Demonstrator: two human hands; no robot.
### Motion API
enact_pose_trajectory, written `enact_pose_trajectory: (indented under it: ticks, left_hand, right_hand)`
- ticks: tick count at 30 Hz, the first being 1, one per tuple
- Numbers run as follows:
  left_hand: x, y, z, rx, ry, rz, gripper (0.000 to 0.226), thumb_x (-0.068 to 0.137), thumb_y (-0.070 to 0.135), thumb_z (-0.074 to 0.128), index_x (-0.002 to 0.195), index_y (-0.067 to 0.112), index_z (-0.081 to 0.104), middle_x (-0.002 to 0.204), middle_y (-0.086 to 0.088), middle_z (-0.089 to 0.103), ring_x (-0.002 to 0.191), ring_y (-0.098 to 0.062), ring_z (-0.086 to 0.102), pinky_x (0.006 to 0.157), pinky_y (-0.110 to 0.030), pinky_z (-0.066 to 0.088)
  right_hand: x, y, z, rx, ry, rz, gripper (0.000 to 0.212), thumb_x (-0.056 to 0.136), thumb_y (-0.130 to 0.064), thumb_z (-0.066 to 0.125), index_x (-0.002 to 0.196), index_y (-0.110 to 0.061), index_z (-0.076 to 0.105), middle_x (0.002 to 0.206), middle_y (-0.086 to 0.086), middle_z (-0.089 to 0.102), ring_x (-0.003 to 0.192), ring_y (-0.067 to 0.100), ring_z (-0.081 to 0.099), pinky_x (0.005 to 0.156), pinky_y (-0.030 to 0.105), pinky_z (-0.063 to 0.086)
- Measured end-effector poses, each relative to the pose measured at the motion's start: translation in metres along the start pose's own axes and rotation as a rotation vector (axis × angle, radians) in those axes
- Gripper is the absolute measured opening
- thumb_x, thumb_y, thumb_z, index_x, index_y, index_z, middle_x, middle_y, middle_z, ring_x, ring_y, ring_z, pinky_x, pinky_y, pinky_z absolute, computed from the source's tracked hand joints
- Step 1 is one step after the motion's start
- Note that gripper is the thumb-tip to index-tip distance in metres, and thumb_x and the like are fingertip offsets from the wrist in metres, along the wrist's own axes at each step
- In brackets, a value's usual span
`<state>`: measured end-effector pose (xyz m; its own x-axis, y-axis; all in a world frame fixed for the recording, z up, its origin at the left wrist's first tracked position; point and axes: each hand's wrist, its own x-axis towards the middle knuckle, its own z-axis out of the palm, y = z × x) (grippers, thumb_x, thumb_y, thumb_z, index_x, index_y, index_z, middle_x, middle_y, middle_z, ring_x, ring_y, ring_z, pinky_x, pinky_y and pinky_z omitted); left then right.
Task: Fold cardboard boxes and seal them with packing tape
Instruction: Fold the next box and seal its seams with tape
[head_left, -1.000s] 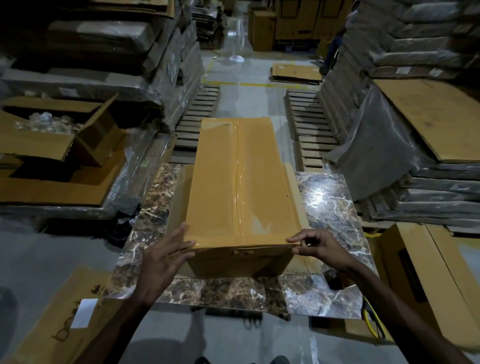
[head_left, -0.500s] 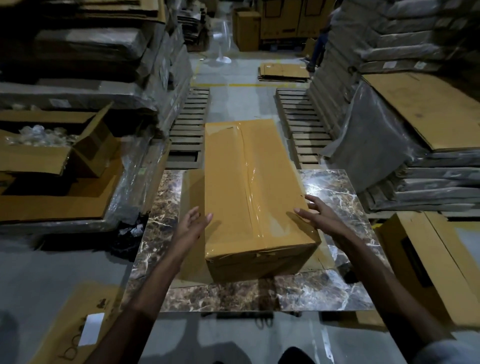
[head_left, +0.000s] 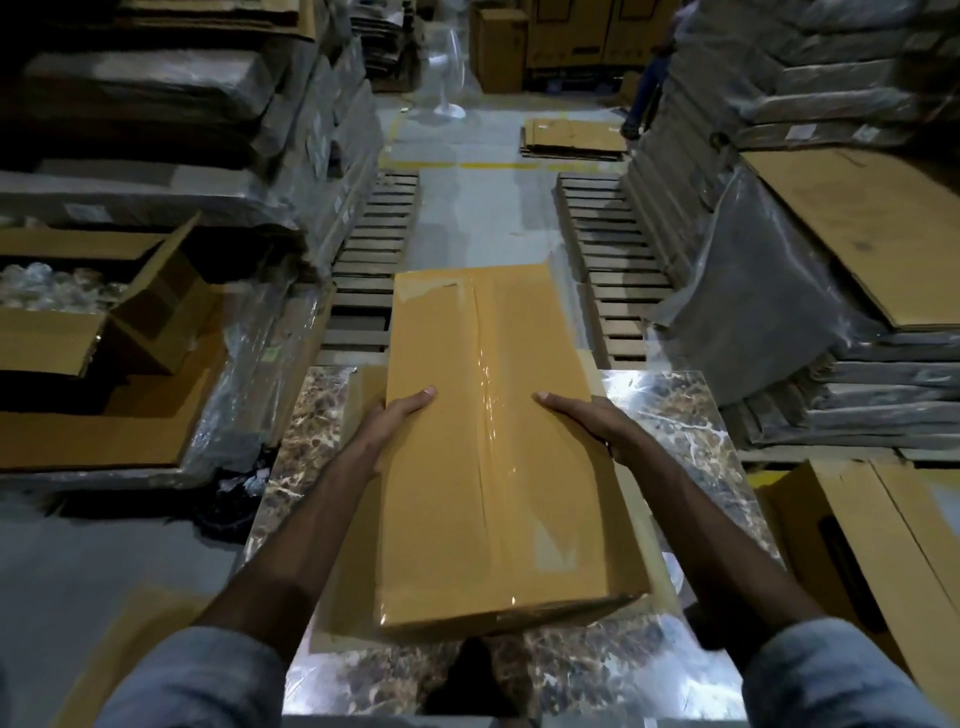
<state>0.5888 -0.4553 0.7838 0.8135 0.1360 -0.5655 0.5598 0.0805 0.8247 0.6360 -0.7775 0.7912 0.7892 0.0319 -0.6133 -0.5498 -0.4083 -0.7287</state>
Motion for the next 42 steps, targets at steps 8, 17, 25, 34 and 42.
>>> enact_pose_trajectory:
  ticks: [8, 17, 25, 34, 42]
  left_hand:
    - [0.036, 0.033, 0.004, 0.047, -0.047, -0.144, 0.078, 0.068, 0.058, 0.091, 0.129, 0.015, 0.068, 0.114, -0.012, 0.078, 0.105, -0.035, 0.075, 0.093, -0.053, 0.06]
    - [-0.003, 0.1, -0.012, 0.422, -0.024, 0.112, 0.111, 0.036, 0.064, 0.1, 0.132, 0.024, 0.062, 0.117, 0.003, 0.073, 0.107, -0.016, 0.071, 0.092, -0.039, 0.058]
    - [-0.056, 0.129, -0.026, 0.448, 0.226, 0.622, 0.107, 0.057, 0.033, 0.103, 0.146, 0.036, 0.043, 0.132, 0.012, 0.063, 0.118, -0.011, 0.063, 0.097, -0.036, 0.052]
    - [-0.078, -0.016, -0.016, 0.37, 0.572, 0.509, 0.056, 0.084, 0.009, 0.084, 0.135, 0.005, 0.06, 0.121, -0.006, 0.071, 0.096, -0.021, 0.068, 0.087, -0.038, 0.056]
    - [-0.08, -0.095, -0.033, 0.397, 0.612, 0.589, 0.018, 0.092, 0.004, 0.072, 0.107, -0.005, 0.067, 0.105, -0.022, 0.072, 0.102, -0.04, 0.068, 0.091, -0.037, 0.047]
  right_hand:
    - [0.028, -0.053, -0.024, -0.219, -0.252, 0.116, 0.073, 0.067, -0.065, 0.085, 0.116, -0.018, 0.059, 0.112, 0.009, 0.071, 0.098, 0.026, 0.072, 0.068, 0.037, 0.06]
    - [0.011, -0.091, -0.049, -0.362, -0.296, -0.176, 0.072, 0.065, -0.055, 0.086, 0.125, -0.027, 0.058, 0.11, 0.0, 0.072, 0.096, 0.019, 0.071, 0.061, 0.03, 0.058]
    - [-0.021, -0.121, -0.055, -0.307, -0.017, -0.527, 0.096, 0.066, -0.038, 0.097, 0.145, -0.023, 0.044, 0.124, 0.0, 0.065, 0.1, 0.02, 0.068, 0.058, 0.019, 0.056]
    - [-0.045, 0.02, 0.026, -0.19, 0.367, -0.708, 0.026, 0.086, -0.033, 0.079, 0.103, -0.018, 0.065, 0.091, -0.001, 0.072, 0.077, 0.007, 0.068, 0.069, 0.045, 0.063]
    - [-0.065, 0.057, 0.065, -0.148, 0.348, -0.622, 0.036, 0.089, -0.011, 0.08, 0.118, 0.001, 0.064, 0.113, 0.008, 0.063, 0.1, 0.018, 0.066, 0.08, 0.003, 0.05]
